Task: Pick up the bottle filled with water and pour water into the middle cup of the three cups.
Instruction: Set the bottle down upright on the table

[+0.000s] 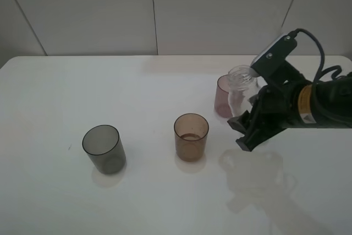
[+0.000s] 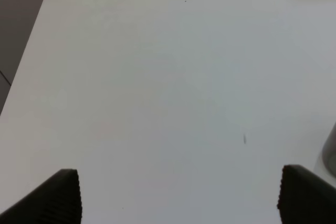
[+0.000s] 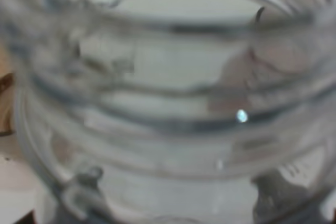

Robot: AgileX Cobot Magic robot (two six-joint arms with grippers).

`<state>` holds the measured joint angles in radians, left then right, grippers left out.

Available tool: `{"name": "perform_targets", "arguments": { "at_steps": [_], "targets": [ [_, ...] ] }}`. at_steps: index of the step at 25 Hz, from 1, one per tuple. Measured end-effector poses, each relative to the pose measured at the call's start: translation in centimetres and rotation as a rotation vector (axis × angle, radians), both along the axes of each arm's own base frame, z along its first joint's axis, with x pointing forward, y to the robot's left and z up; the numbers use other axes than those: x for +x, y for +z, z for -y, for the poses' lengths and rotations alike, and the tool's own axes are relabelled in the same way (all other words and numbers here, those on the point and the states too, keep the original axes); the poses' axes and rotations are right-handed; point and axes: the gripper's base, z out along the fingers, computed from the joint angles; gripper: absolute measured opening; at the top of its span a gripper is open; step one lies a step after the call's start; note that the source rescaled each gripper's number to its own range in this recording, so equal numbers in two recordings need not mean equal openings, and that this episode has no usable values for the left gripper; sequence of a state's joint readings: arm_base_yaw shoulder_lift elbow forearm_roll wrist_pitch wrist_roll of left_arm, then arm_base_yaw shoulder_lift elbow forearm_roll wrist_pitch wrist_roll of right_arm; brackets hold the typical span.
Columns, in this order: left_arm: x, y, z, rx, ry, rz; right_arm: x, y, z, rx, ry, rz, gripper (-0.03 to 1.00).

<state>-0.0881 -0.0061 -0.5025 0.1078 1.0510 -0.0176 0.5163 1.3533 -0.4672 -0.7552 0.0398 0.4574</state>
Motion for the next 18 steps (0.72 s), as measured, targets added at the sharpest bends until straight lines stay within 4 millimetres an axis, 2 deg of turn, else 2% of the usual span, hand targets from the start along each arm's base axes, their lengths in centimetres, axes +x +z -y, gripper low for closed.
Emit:
{"name": "perform_targets", "arguments": {
  "at_steps": [5,9,14,18],
  "targets": [
    [0.0,0.0,0.0,0.000,0.000,0.000,-0.6,-1.2,1.3,0.169,-0.050,0.006,0.02],
    [0.0,0.0,0.0,0.000,0.000,0.000,-0.9,-1.6,2.0,0.258,-0.104,0.080,0.02],
    [0.0,0.0,0.0,0.000,0.000,0.000,-0.8,-2.7,3.1,0.305,-0.217,0.229,0.02],
    [0.0,0.0,0.0,0.000,0.000,0.000,-0.6,-4.1,3.8,0.319,-0.311,0.269,0.02]
  ]
}}
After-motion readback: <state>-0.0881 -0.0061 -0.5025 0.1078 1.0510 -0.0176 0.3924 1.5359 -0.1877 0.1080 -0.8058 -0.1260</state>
